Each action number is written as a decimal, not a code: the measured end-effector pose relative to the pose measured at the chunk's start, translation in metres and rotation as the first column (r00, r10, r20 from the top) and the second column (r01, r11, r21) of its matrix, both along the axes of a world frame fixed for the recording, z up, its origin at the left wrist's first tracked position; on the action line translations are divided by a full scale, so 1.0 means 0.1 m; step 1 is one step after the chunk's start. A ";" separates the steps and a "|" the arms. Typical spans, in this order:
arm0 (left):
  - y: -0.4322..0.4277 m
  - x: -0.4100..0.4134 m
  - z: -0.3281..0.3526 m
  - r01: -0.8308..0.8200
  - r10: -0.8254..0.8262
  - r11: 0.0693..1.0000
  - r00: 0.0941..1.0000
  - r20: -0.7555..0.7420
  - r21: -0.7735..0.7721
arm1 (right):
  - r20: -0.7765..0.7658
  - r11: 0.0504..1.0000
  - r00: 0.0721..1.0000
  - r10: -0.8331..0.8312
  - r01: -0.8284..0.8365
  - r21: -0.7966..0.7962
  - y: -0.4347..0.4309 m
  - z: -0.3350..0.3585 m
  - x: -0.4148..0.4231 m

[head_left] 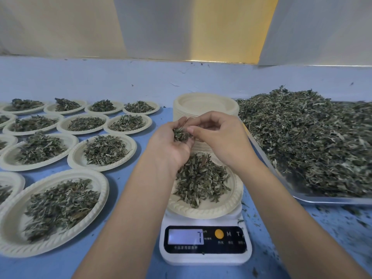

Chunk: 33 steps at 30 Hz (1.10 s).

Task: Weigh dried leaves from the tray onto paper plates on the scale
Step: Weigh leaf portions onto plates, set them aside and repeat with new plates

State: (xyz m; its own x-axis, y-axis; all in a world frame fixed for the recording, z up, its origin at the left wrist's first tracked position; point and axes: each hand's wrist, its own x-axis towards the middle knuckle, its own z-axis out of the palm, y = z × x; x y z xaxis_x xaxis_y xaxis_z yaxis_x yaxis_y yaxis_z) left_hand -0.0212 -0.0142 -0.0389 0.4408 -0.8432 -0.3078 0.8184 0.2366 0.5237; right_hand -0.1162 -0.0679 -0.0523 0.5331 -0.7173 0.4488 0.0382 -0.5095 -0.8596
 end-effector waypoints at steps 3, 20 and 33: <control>-0.01 0.02 0.00 -0.035 0.035 0.999 0.999 -0.018 0.012 | -0.017 1.000 1.000 0.004 -0.004 0.021 -0.01 0.02 -0.03; 0.03 -0.15 0.05 0.026 -0.027 0.998 1.000 -0.007 -0.052 | -0.002 0.998 0.999 -0.050 0.050 0.034 -0.02 0.05 -0.07; -0.57 -0.98 0.18 0.110 -0.112 0.994 0.991 0.079 0.019 | 0.109 0.937 0.932 -0.346 0.337 0.094 -0.37 0.02 -0.69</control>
